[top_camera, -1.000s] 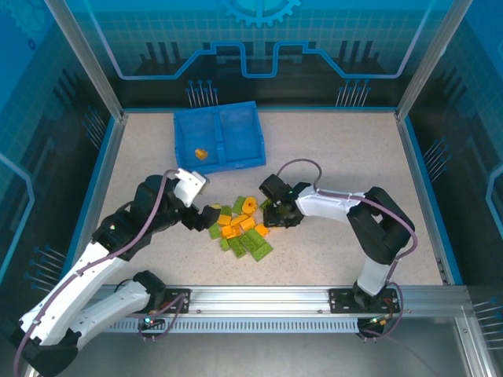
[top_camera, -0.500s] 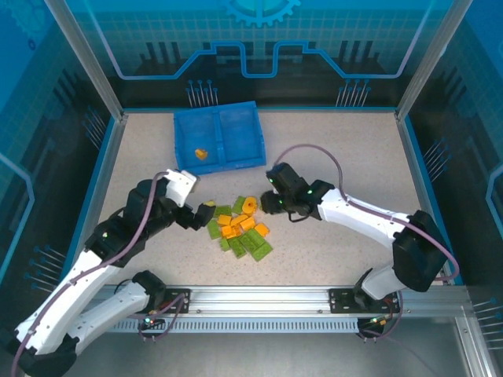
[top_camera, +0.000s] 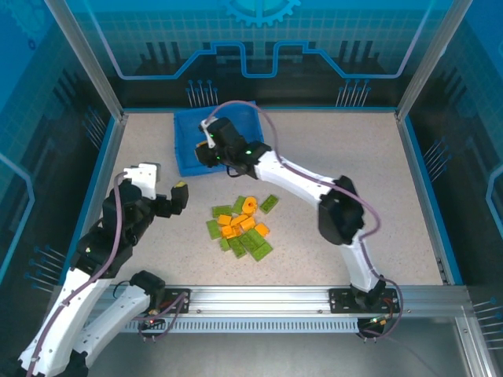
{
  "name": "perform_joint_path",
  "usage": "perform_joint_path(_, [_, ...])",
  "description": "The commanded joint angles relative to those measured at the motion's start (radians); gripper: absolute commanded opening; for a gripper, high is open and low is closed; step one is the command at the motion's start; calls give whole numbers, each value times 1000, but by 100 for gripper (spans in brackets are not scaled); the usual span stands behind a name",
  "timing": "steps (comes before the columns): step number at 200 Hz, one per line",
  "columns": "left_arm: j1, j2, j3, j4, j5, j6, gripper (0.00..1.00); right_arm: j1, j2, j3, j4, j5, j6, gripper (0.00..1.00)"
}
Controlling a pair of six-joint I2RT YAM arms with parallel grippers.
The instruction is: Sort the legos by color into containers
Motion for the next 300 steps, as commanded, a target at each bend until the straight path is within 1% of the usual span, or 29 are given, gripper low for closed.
perform_joint_path(1, [14, -5, -2, -1, -29, -18, 99, 21, 175, 243, -133, 60, -96, 30])
perform_joint_path(34, [17, -5, -10, 5, -10, -30, 99, 20, 474, 677, -291, 76, -112, 31])
perform_joint_path(42, [17, -3, -11, 8, -6, -31, 99, 17, 530, 757, -312, 72, -107, 31])
perform_joint_path(49, [17, 0, -11, 7, -4, -31, 99, 15, 562, 794, -310, 59, -104, 33])
perform_joint_path(76, [18, 4, -12, 7, 0, -33, 99, 4, 575, 747, -227, 6, -76, 38])
perform_joint_path(85, [18, 7, -14, 10, 0, -30, 99, 1, 575, 746, -216, -13, -69, 41])
perform_joint_path(92, [18, 9, -16, 9, -4, -29, 99, 0, 576, 748, -206, -26, -65, 46])
perform_joint_path(98, [20, 12, -14, 8, -6, -29, 99, 2, 574, 750, -200, -35, -66, 49])
perform_joint_path(126, [27, 22, -17, 6, -12, -29, 99, 2, 546, 767, -204, -60, -58, 52])
perform_joint_path(142, [30, 31, -18, 7, -14, -29, 99, 2, 496, 762, -243, -68, -42, 47])
perform_joint_path(150, [30, 38, -20, 8, -17, -29, 99, 1, 456, 743, -266, -79, -31, 47])
perform_joint_path(158, [32, 46, -20, 6, -17, -31, 99, 0, 401, 701, -284, -94, -19, 47])
perform_joint_path(167, [32, 57, -17, 3, -18, -39, 99, -2, 319, 615, -284, -106, -3, 46])
perform_joint_path(178, [32, 75, -8, -2, -15, -64, 99, -10, 196, 444, -250, -114, 22, 46])
perform_joint_path(186, [32, 95, 0, -9, -8, -91, 99, -21, 76, 298, -207, -139, 42, 46])
perform_joint_path(201, [32, 152, 39, -58, 20, -194, 99, -57, -117, 21, -122, -217, 60, 49])
perform_joint_path(216, [32, 228, 68, -107, 92, -310, 99, -98, -295, -206, -81, -299, 43, 53])
perform_joint_path(225, [32, 286, 87, -143, 133, -388, 99, -122, -381, -333, -82, -314, 35, 54])
perform_joint_path(238, [30, 396, 115, -186, 189, -496, 99, -155, -506, -487, -99, -305, 33, 56])
perform_joint_path(254, [7, 509, 99, -147, 256, -601, 99, -191, -641, -636, -130, -285, 46, 61])
perform_joint_path(264, [-19, 579, 77, -97, 267, -639, 99, -212, -708, -707, -154, -277, 63, 65])
perform_joint_path(279, [-55, 710, 79, -51, 258, -651, 99, -234, -788, -793, -180, -274, 87, 71])
perform_joint_path(300, [-66, 892, 136, -37, 258, -646, 99, -252, -865, -866, -216, -272, 114, 77])
